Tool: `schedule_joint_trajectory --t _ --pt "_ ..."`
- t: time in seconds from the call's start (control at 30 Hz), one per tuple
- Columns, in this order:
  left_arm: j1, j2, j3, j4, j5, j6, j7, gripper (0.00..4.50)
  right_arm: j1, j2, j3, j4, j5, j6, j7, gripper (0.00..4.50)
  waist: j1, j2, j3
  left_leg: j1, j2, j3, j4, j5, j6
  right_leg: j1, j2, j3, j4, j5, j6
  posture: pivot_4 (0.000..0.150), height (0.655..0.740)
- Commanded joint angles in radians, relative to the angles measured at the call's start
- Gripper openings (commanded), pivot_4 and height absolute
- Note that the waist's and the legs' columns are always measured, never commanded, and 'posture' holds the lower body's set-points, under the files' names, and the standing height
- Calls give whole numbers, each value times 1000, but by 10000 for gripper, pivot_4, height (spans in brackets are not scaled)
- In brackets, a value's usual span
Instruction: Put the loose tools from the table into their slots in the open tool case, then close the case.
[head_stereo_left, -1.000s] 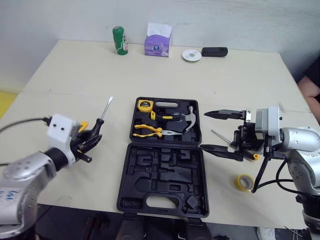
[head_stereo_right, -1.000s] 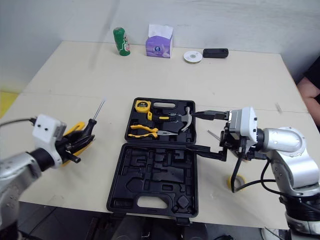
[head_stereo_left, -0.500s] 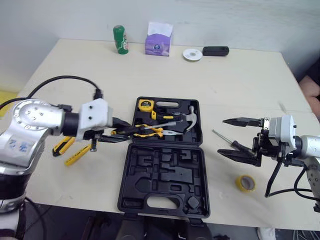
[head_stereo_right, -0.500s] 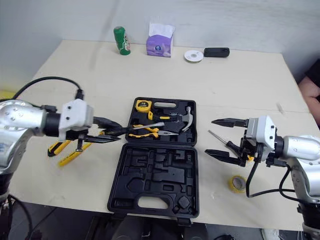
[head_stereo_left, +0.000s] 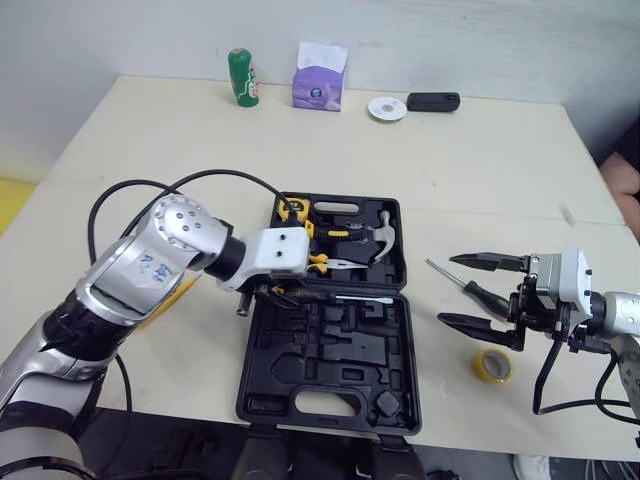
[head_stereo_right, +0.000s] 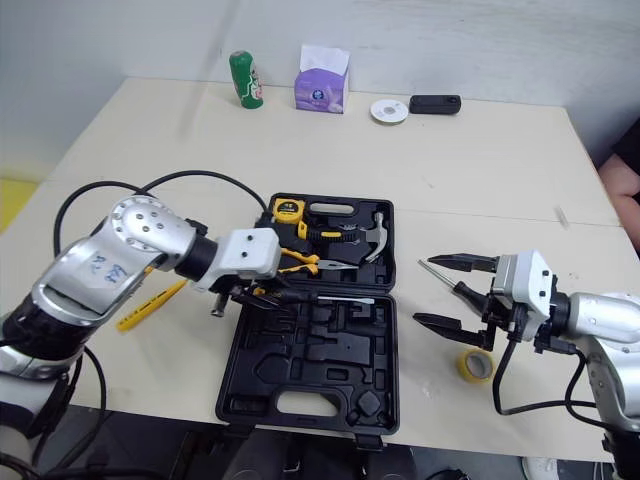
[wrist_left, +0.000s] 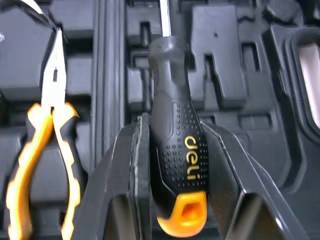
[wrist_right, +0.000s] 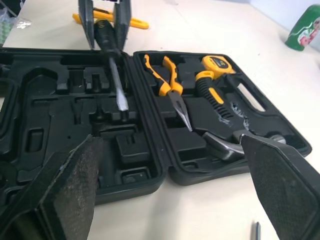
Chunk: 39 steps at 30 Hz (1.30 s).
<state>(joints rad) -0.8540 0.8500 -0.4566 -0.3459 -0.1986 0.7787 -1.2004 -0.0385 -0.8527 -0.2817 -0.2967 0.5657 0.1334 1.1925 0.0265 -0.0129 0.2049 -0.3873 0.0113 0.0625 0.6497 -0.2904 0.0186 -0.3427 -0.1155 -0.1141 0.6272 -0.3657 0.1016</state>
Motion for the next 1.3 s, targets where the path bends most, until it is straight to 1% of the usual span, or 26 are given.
schedule_joint_trajectory --t 0.03,0.17,0.3,0.5,0.7,1.07,1.3 --pt "-32 9 -44 0 74 -13 4 10689 25 -5 -41 -58 28 9 -13 45000 -2 0 0 0 0 0 0 0 0 0 0 0 0 0 0 1500 7400" --pt "-52 -29 -80 52 128 -32 14 10689 72 0 -57 -64 22 -7 -14 45000 1 0 0 0 0 0 1 0 0 0 1 0 1 0 0 1500 7400" --pt "-58 -43 -98 94 168 -47 5 10689 124 7 -84 -84 30 -16 -18 45000 1 0 0 0 0 0 2 0 0 0 1 0 1 0 0 1500 7400" --pt "-49 -45 -124 66 178 -49 -42 10689 169 10 -118 -96 31 -37 -13 45000 -1 0 0 0 0 0 2 0 0 0 1 0 1 0 0 1500 7400" --pt "-55 -39 -135 67 214 -43 -46 10689 207 21 -130 -103 26 -60 -16 45000 0 0 0 0 0 0 2 0 0 1 1 0 1 0 0 1500 7400" --pt "-77 -23 -131 104 251 -38 -74 10689 210 28 -116 -119 23 -56 -42 45000 -1 0 0 0 0 0 3 0 0 1 1 0 2 0 0 1500 7400" --pt "-71 -41 -119 115 260 -33 -65 10689 183 23 -90 -133 24 -35 -65 45000 0 0 0 0 0 -1 5 0 0 1 1 0 3 0 0 1500 7400"
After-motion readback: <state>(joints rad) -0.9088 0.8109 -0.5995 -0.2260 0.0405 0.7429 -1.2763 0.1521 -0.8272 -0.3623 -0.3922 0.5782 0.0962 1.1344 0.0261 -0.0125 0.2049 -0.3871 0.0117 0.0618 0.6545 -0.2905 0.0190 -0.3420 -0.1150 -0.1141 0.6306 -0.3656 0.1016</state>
